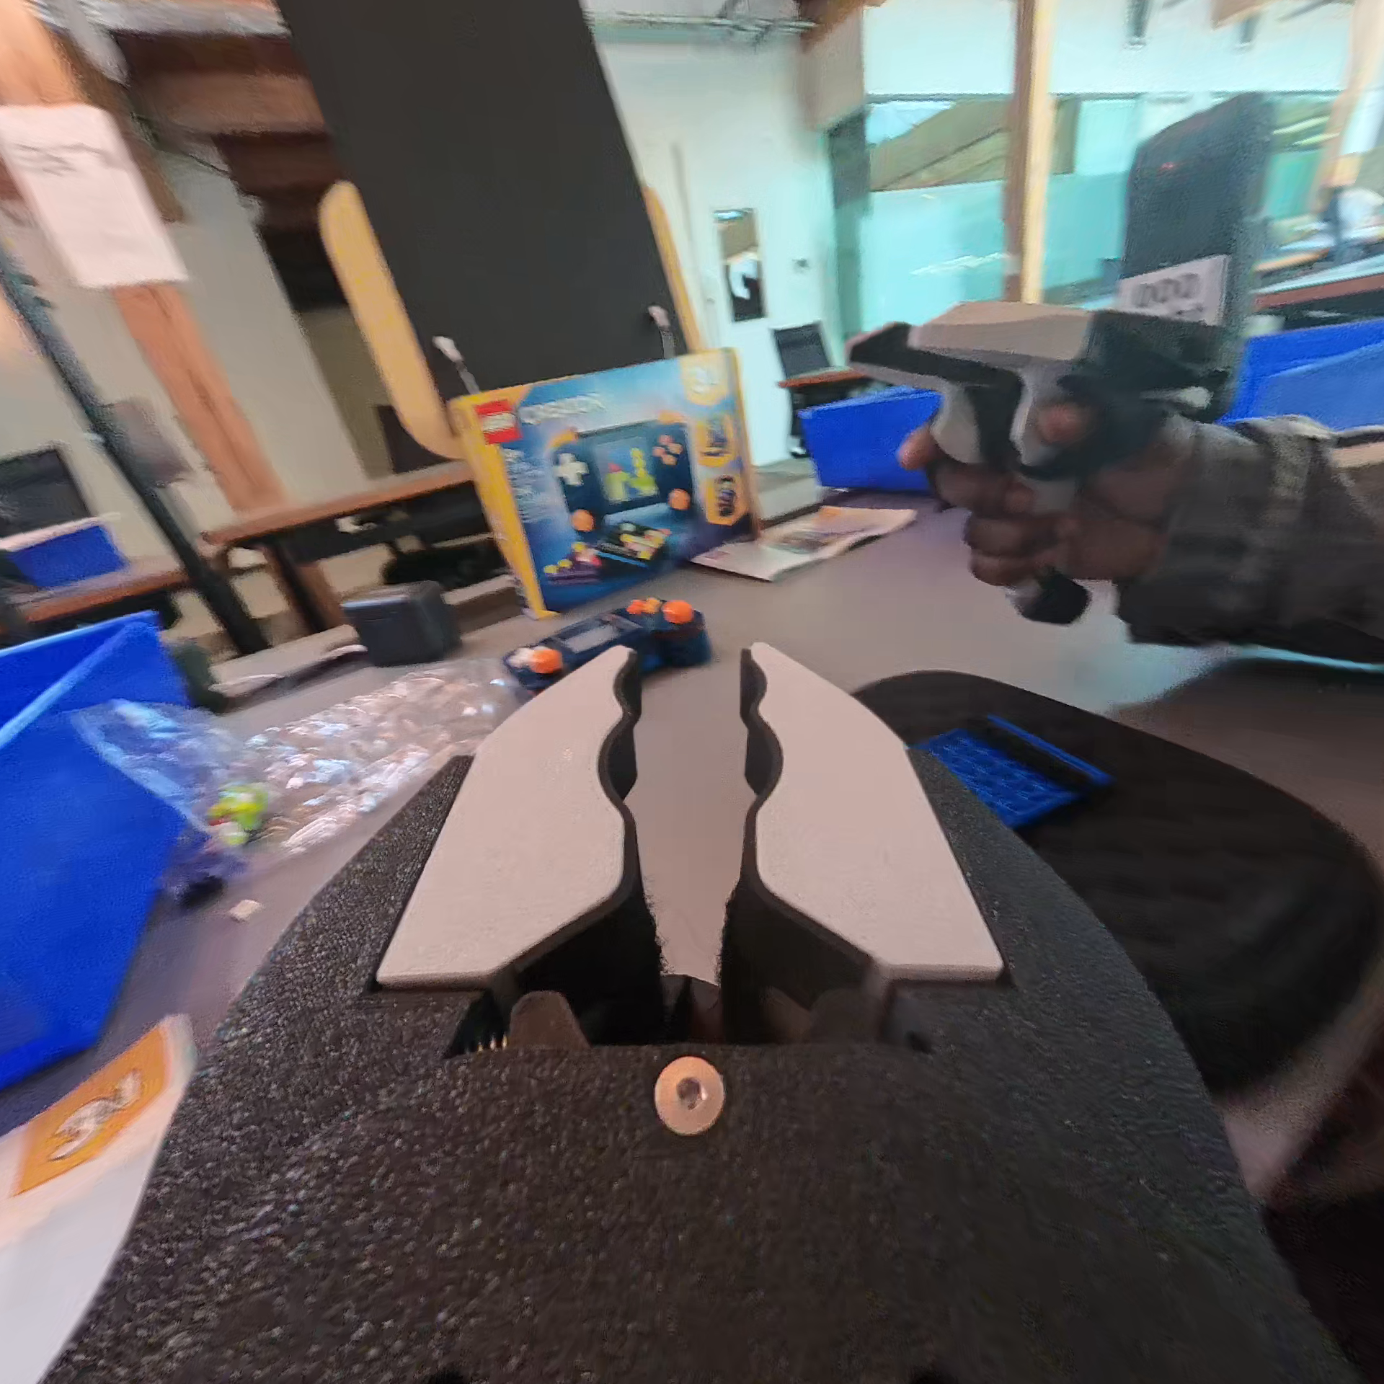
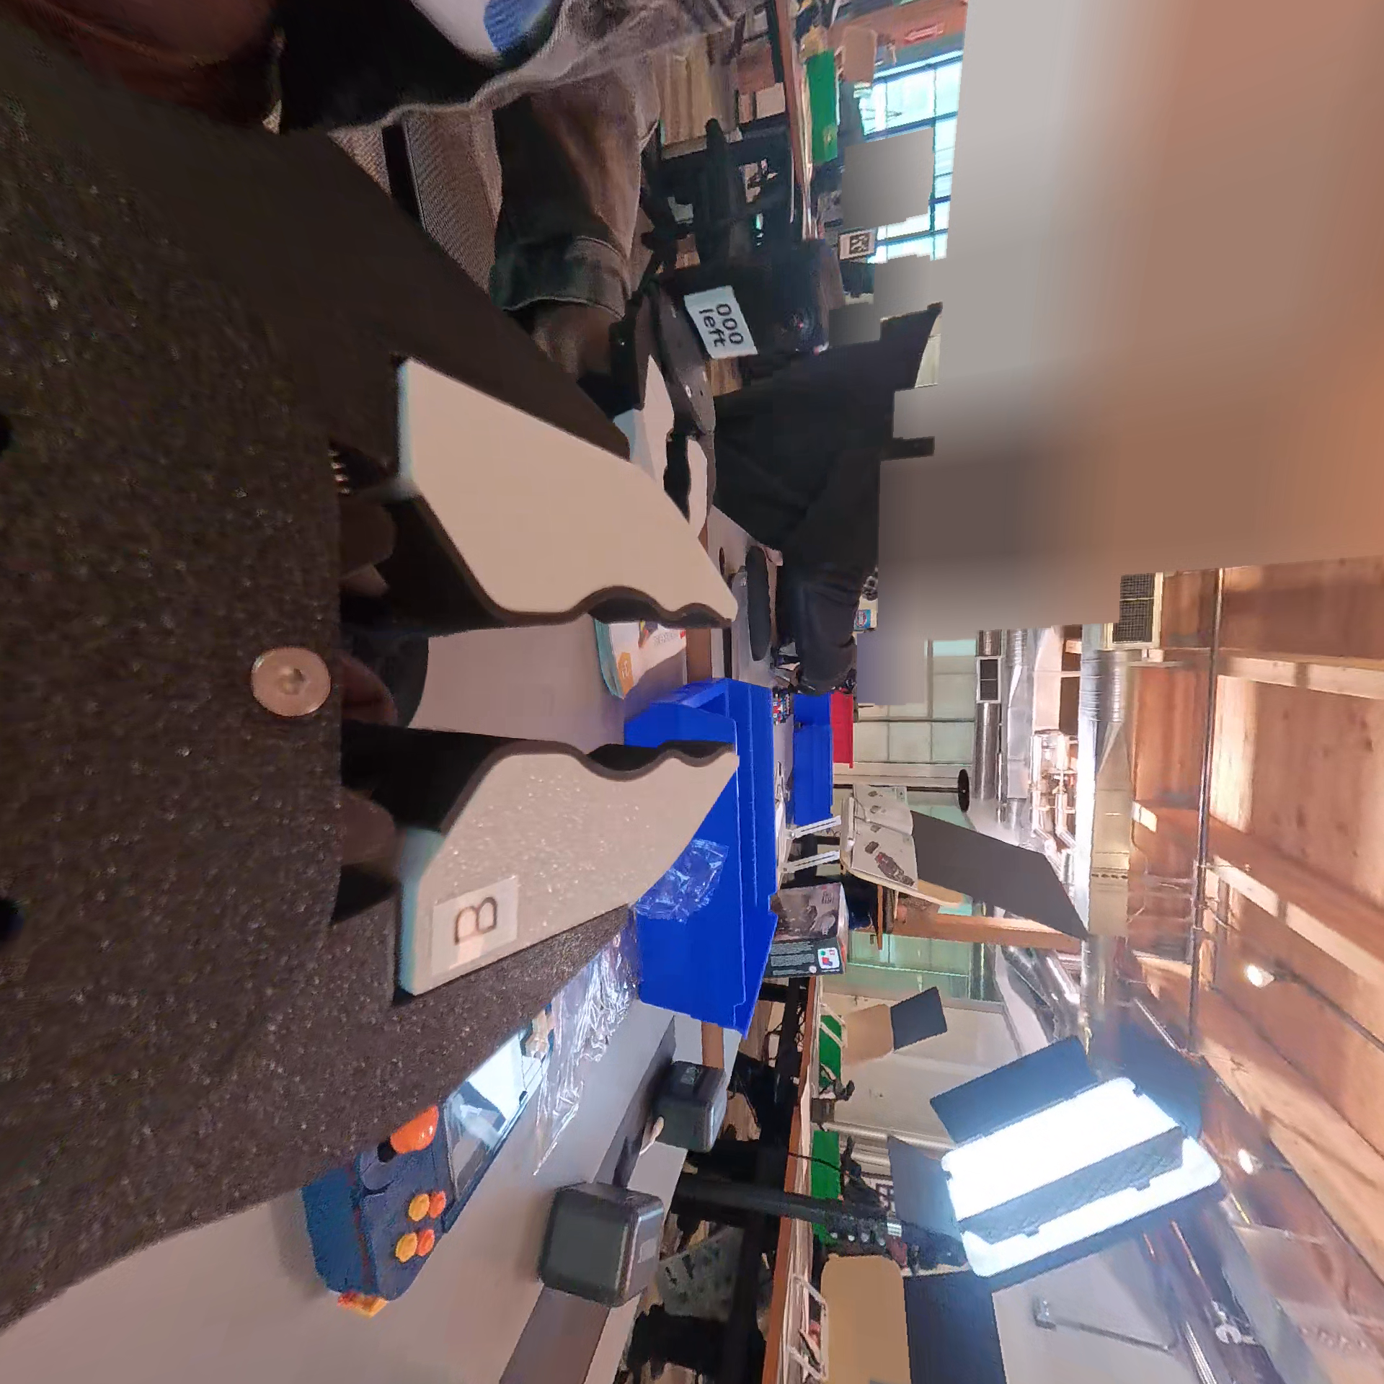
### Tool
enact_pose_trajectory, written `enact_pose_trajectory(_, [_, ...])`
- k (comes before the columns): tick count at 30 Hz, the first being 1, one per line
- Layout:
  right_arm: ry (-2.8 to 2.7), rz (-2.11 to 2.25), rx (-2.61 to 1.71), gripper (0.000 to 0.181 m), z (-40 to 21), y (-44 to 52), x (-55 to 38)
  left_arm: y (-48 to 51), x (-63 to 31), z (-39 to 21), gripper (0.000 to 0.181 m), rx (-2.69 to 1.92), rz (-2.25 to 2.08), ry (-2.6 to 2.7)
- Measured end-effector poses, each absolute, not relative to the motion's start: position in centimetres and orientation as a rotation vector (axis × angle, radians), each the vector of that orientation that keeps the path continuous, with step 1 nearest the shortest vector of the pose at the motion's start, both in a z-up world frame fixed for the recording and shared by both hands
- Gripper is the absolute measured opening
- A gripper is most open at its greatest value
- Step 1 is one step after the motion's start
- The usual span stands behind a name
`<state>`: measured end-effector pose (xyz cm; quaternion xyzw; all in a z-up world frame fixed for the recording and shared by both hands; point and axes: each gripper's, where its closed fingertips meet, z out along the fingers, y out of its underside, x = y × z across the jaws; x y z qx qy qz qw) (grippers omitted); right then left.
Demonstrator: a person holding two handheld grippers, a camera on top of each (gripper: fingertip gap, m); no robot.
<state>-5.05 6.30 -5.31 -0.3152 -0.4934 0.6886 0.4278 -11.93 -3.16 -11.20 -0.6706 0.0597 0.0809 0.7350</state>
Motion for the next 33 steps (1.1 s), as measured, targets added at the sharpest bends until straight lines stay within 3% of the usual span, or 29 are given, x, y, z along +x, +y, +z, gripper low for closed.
enact_pose_trajectory(4, [-1.2, 1.748, -0.913, 0.031, -6.6, 6.9, -6.1, -3.1, -13.7, -9.6, 0.035, -1.333, 0.263, 0.017])
enact_pose_trajectory(8, [-1.154, 1.79, -0.916, 0.031, -6.6, 6.8, -6.1, -3.4, -13.6, -9.0, 0.024, -1.254, 0.344, 0.07])
enact_pose_trajectory(13, [-1.187, 1.773, -1.024, 0.035, -8.9, 7.7, -7.2, -2.2, -12.5, -10.0, 0.032, -1.337, 0.368, 0.167])
enact_pose_trajectory(26, [-1.384, 1.645, -0.988, 0.041, -10.2, 4.8, -7.2, -2.9, -11.5, -9.4, 0.028, -1.265, 0.325, 0.22])
enact_pose_trajectory(33, [-1.402, 1.43, -0.865, 0.06, -10.7, 3.2, -5.2, -6.7, -12.0, -7.4, 0.047, -1.291, 0.266, 0.036])
